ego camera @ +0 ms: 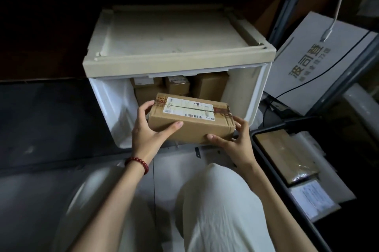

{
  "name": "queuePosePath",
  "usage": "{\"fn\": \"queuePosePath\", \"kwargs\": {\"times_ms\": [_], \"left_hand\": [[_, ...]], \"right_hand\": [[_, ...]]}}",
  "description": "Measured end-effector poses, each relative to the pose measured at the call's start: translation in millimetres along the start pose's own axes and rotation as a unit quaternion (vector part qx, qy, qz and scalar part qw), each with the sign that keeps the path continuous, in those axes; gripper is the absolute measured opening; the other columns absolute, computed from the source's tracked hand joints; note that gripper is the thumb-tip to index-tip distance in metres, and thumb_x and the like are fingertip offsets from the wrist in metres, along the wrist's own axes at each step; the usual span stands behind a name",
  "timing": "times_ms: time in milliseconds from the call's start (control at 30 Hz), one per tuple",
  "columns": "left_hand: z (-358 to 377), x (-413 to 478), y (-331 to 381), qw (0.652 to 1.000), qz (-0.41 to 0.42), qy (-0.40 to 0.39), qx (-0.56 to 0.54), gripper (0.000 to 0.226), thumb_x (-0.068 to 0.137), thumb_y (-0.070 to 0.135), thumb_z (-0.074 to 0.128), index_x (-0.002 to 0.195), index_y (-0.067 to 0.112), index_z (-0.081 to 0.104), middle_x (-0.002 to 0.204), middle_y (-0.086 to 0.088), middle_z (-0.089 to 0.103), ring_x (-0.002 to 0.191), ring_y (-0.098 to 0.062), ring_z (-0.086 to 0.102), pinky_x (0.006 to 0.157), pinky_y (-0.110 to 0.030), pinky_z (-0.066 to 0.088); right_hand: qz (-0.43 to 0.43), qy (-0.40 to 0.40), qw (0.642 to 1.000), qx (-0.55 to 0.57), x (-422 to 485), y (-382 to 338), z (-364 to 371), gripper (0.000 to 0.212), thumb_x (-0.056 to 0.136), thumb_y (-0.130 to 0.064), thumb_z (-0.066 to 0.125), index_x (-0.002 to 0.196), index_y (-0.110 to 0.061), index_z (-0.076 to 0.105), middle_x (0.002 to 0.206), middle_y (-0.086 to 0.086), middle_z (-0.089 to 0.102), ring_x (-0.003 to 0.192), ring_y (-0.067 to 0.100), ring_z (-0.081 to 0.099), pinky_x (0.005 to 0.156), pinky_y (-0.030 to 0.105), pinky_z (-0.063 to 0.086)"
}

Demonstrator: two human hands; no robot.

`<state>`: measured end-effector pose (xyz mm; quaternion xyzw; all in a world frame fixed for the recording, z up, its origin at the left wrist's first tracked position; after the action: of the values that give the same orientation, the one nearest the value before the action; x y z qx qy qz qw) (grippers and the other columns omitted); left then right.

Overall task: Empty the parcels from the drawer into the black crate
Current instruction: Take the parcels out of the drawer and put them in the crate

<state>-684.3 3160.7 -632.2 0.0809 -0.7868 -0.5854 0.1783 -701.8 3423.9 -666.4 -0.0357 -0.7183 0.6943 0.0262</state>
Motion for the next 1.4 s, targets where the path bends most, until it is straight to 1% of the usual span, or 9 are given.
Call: {"fn": "queuePosePath", "kwargs": {"times_ms": [100,267,400,533,633,800,967,1233,1400], "left_hand": [[9.2,1.2,-0.5,0.998,0.026,-0.039,0.031,0.089,0.051,0.041,0.091,0.123,0.049,0.038,0.124,0.017,0.051,0.113,-0.006,0.048,0.091,-0.026,0.045],[27.4,4.0,-4.1,0.993,0.045,-0.087,0.059,0.107,0.046,0.027,0.094,0.127,0.052,0.029,0.117,0.032,0.045,0.108,-0.004,0.047,0.084,-0.018,0.038],[29.5,7.1,-8.7,0.993,0.037,-0.079,0.076,0.11,0.049,0.025,0.094,0.133,0.045,0.026,0.117,0.018,0.046,0.106,-0.008,0.047,0.085,-0.019,0.036],[32.1,7.4,-6.8,0.995,0.035,-0.08,0.058,0.111,0.048,0.028,0.094,0.134,0.045,0.025,0.124,0.015,0.045,0.109,-0.005,0.046,0.089,-0.021,0.037],[32.9,8.9,-6.6,0.996,0.025,-0.079,0.043,0.11,0.047,0.04,0.092,0.135,0.04,0.025,0.128,0.013,0.043,0.115,-0.007,0.044,0.093,-0.026,0.038],[26.3,12.1,-3.9,0.997,0.0,-0.057,-0.05,0.104,0.047,0.054,0.087,0.135,0.033,0.034,0.129,0.012,0.05,0.115,-0.005,0.052,0.095,-0.026,0.046],[26.6,14.9,-3.7,0.995,-0.018,-0.04,-0.094,0.093,0.048,0.057,0.082,0.126,0.033,0.039,0.127,0.008,0.052,0.113,-0.004,0.054,0.098,-0.032,0.048],[33.9,12.3,-2.3,0.994,-0.01,-0.073,-0.086,0.096,0.049,0.061,0.079,0.126,0.038,0.026,0.127,0.007,0.051,0.111,-0.003,0.055,0.088,-0.024,0.05],[37.4,9.1,5.5,0.995,0.042,-0.08,-0.04,0.099,0.051,0.049,0.085,0.127,0.035,0.024,0.126,0.006,0.049,0.114,-0.005,0.052,0.096,-0.028,0.046]], "right_hand": [[-0.014,0.019,1.0,-0.019,-0.9,-0.4,-3.4,0.09,0.055,-0.017,0.091,0.129,-0.028,0.04,0.123,-0.017,0.05,0.121,0.017,0.053,0.097,0.044,0.052],[-0.045,0.056,0.996,-0.053,-1.3,-7.2,-18.7,0.096,0.056,-0.017,0.092,0.136,-0.03,0.04,0.128,-0.014,0.049,0.119,0.005,0.048,0.104,0.04,0.045],[-0.053,0.059,0.995,-0.063,-2.6,-10.0,-21.3,0.098,0.055,-0.017,0.093,0.134,-0.032,0.038,0.125,-0.021,0.048,0.121,0.01,0.048,0.103,0.042,0.046],[-0.056,0.059,0.995,-0.062,-2.4,-10.8,-24.1,0.096,0.056,-0.008,0.092,0.134,-0.028,0.039,0.123,-0.019,0.047,0.115,0.002,0.049,0.099,0.043,0.049],[-0.052,0.052,0.995,-0.062,-1.7,-10.1,-26.4,0.091,0.06,-0.002,0.088,0.131,-0.03,0.04,0.122,-0.013,0.048,0.112,0.011,0.052,0.094,0.044,0.052],[-0.063,0.059,0.993,-0.075,-2.5,-13.9,-32.0,0.069,0.071,-0.016,0.083,0.128,-0.031,0.046,0.126,-0.009,0.056,0.106,0.007,0.058,0.086,0.025,0.051],[-0.04,0.052,0.998,-0.02,-2.0,-9.8,-26.4,0.076,0.063,-0.03,0.082,0.131,-0.019,0.049,0.129,0.001,0.057,0.121,0.018,0.055,0.101,0.04,0.048],[-0.02,0.1,0.994,0.041,-2.1,-11.8,-28.9,0.059,0.059,-0.04,0.081,0.106,-0.029,0.047,0.117,0.002,0.062,0.1,0.006,0.065,0.065,0.012,0.05],[-0.006,0.109,0.994,0.027,-1.5,-9.3,-28.7,0.056,0.059,-0.05,0.078,0.102,-0.038,0.043,0.12,0.002,0.06,0.096,0.003,0.062,0.068,0.019,0.049]]}}
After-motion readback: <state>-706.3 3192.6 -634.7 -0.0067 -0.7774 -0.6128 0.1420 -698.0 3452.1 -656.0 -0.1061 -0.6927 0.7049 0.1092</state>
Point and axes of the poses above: each hand's wrist, its own x-axis towards the middle knuckle, its own z-axis out of the palm, y = z × x, the point moved 10 cm from there along x, towards the middle knuckle
